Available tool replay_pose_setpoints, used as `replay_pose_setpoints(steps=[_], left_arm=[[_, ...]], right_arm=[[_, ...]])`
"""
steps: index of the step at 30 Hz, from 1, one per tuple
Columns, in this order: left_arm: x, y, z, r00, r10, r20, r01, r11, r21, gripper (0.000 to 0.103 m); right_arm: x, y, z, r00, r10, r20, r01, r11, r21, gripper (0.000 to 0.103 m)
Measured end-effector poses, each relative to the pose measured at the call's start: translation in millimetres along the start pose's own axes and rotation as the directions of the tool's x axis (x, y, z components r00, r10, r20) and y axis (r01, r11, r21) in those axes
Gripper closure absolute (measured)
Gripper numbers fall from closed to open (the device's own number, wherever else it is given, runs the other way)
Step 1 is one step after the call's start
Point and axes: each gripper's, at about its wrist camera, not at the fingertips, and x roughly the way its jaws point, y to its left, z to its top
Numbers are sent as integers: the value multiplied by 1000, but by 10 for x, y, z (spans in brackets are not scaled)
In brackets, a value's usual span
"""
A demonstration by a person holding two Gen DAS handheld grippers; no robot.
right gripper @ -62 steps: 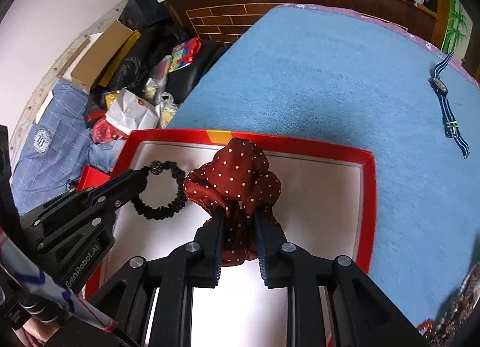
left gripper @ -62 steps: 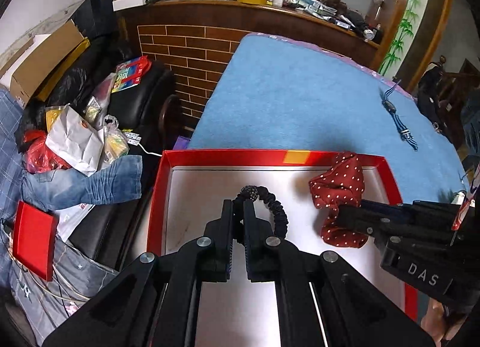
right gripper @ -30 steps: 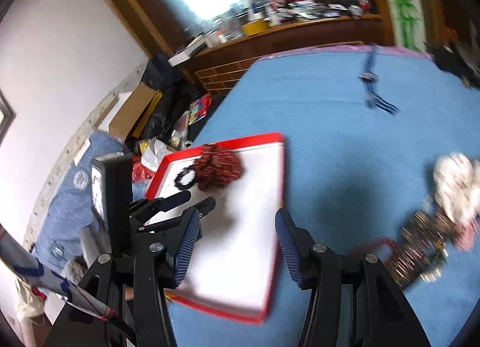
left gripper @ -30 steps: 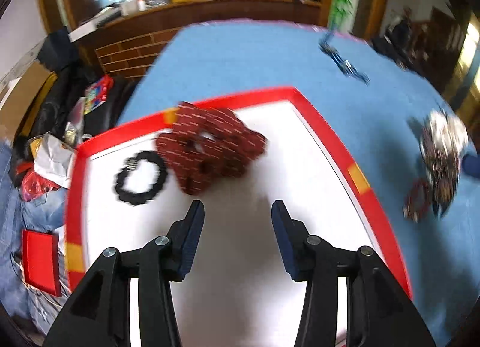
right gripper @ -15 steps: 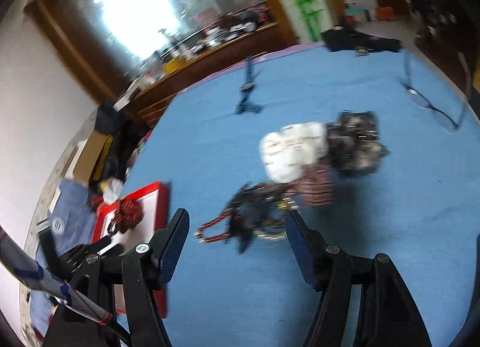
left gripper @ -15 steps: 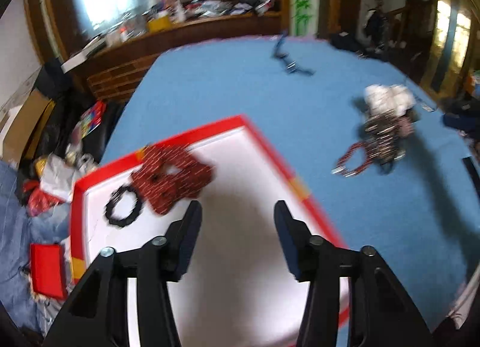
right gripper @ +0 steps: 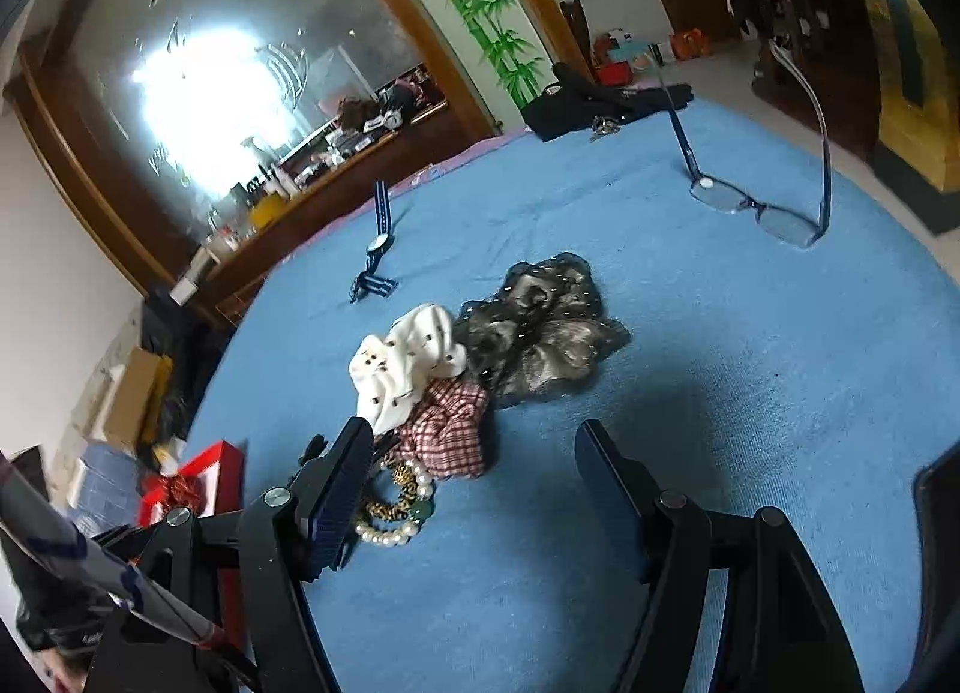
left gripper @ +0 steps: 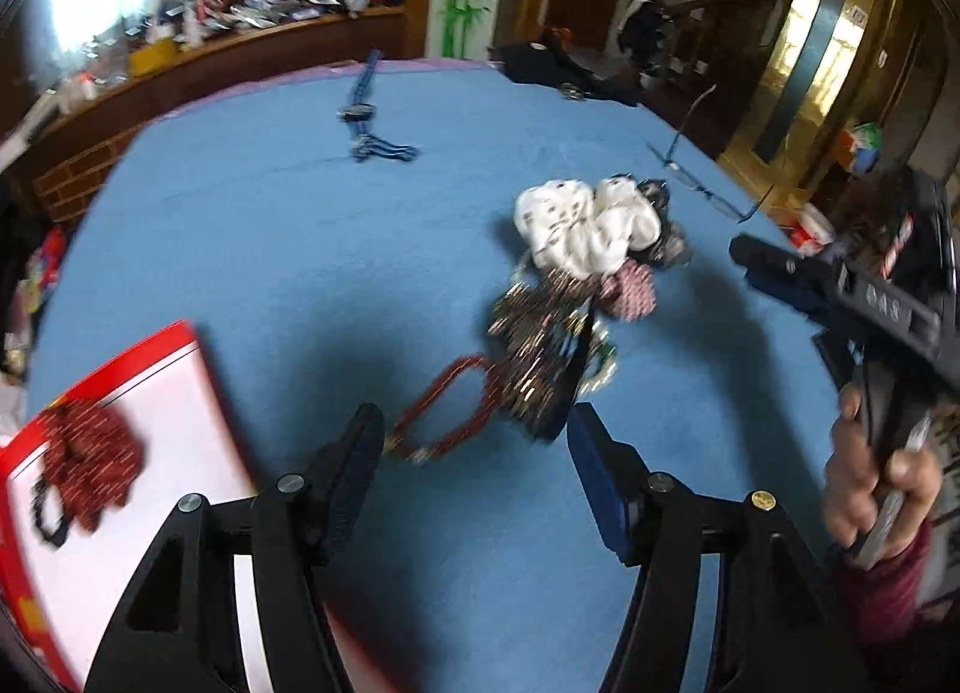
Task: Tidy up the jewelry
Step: 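Grasp the brown sequined bow clip with the left gripper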
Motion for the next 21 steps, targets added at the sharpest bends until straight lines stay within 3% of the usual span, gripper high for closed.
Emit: replay_pose_setpoints(steps=[6,8,12,14,16,21], left_arm=[[534,-71,359,989,-118,-90,115,992,-45,37],[719,-83,404,985,-113,-129,106,993,-55,37],[912,-118,420,985,-110,-135,102,993,-65,37],[925,-164,394,987,-108,-117,102,993,-58,43],[909,-239,338,988,-110,-108,107,994,-33,65],[766,-459,165,1000,-20,-17,21,999,50,67]], right_arm=[[37,-120,16,998,63,-20,-62,996,57,29],[36,-137,22,997,77,-18,-76,995,67,28],[61,-173,15,992,121,-34,-117,988,97,28],[80,-185,11,990,133,-43,-127,986,110,27],[91,-194,6,989,142,-48,-135,984,117,27],[95,-196,9,991,126,-43,-120,986,114,27]])
